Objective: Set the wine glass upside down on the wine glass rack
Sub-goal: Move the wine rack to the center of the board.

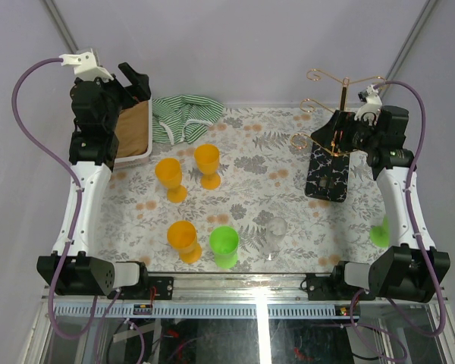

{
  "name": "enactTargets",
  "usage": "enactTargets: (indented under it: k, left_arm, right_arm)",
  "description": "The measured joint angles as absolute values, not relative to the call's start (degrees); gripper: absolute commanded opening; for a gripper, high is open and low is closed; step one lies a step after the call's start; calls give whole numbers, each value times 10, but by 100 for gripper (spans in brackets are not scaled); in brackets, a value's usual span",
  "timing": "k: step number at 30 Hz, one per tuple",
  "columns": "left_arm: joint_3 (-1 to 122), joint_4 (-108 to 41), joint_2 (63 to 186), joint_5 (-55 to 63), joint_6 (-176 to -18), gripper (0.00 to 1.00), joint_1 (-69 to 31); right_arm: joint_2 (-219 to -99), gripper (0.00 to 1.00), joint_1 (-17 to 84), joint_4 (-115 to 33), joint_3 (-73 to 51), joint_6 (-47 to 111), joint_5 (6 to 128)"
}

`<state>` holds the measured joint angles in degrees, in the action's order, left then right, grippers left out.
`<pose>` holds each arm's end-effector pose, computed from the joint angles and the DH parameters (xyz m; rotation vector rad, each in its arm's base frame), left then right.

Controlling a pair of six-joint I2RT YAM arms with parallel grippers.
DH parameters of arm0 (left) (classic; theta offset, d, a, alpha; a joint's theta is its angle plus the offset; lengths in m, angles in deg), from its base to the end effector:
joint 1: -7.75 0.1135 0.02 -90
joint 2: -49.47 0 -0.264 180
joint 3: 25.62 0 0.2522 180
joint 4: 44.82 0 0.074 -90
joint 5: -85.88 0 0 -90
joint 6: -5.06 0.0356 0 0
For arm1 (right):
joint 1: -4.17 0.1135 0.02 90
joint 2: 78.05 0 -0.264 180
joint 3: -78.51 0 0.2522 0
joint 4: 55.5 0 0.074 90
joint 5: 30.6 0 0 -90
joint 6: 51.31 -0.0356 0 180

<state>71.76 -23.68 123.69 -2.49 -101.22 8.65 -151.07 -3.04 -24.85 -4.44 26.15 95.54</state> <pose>0.2896 0.0035 0.4706 -0.2076 1.5262 -0.2352 0.2878 -0.0152 0.3731 -0.0945 1.9134 0.6691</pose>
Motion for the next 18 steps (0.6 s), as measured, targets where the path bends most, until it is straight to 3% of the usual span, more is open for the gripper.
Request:
enactTargets:
  k: [10, 18]
  left_arm:
    - [716, -236, 1237, -12, -1017, 100, 87]
    - [782, -218, 1295, 108, -1039, 100, 74]
  right_arm:
    - [-1498, 99, -30, -233, -45, 276, 914]
    - [-1490, 99, -30, -202, -58, 293, 802]
